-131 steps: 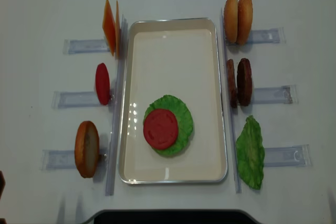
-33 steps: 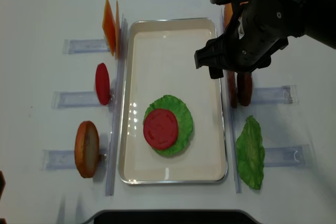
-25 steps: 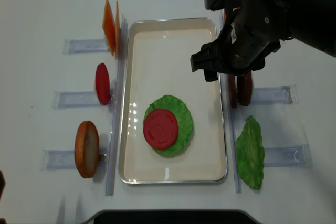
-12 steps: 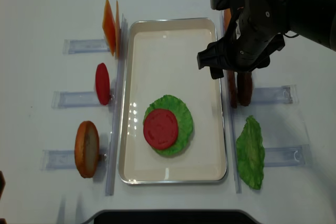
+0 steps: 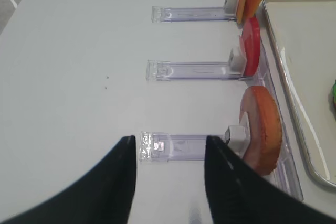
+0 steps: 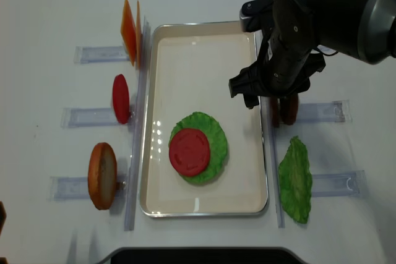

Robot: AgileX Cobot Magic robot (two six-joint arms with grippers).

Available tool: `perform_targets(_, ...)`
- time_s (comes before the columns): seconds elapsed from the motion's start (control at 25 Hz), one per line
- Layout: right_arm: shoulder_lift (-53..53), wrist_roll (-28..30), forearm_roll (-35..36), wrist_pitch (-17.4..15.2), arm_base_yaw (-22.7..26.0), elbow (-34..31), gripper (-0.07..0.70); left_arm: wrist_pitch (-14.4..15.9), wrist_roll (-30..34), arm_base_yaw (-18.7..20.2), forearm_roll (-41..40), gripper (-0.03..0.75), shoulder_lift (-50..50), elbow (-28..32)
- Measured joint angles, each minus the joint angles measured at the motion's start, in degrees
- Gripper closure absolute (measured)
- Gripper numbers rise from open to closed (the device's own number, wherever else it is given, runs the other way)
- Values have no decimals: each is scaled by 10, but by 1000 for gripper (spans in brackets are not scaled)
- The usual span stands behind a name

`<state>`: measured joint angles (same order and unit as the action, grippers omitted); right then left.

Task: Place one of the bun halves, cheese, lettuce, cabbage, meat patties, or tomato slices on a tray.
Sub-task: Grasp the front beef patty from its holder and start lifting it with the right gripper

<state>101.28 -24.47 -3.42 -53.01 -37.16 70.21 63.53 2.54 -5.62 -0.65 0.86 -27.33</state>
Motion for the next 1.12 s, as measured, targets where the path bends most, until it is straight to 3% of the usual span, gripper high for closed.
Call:
perform_targets(0.44,18,8,-9,12,6,0,141,0,0,0,0,387,0,0)
perform_targets(0.6,19,7,-15,13,6,0,230,0,0,0,0,387,0,0)
perform_targets(0.92,19,7,-51,6,6,0,508,0,0,0,0,387,0,0)
perform_targets(1.12,17,4,-58,-4,7,0,517,0,0,0,0,387,0,0)
